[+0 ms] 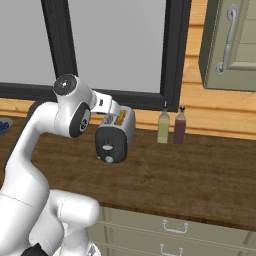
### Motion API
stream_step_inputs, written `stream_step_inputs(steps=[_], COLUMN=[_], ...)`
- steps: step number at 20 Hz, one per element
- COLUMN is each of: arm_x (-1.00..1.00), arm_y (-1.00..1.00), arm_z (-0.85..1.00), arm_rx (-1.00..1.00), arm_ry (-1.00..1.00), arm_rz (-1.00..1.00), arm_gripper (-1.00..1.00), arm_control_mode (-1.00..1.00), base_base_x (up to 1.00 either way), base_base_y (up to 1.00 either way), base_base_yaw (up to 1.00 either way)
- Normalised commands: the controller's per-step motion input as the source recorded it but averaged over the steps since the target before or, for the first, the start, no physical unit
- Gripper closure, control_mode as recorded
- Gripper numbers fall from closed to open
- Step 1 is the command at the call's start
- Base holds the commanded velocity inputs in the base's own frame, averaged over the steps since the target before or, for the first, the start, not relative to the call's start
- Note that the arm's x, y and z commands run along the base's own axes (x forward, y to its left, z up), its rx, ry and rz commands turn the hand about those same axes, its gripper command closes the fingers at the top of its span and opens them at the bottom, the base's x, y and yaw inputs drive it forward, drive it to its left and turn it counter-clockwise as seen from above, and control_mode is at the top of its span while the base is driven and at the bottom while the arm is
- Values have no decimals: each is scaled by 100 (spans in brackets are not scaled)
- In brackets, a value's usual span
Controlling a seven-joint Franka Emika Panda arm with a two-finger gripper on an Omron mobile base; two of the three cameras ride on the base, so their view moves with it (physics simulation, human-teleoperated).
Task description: Start the toaster. Once the lever pops up, take the bread to the plate on the dining counter.
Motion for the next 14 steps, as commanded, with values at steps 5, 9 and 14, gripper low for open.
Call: stream_step_inputs(steps=[5,9,14], arm_x=[0,0,0], arm_y=[0,0,0], arm_z=[0,0,0], arm_rx=[0,0,0], arm_ry=[0,0,0], arm_rz=[0,0,0], arm_gripper=[-100,-100,-100], arm_control_mode=[-100,-100,-100], base_base_x=[0,0,0], base_base_y=[0,0,0], base_base_yaw=[0,0,0])
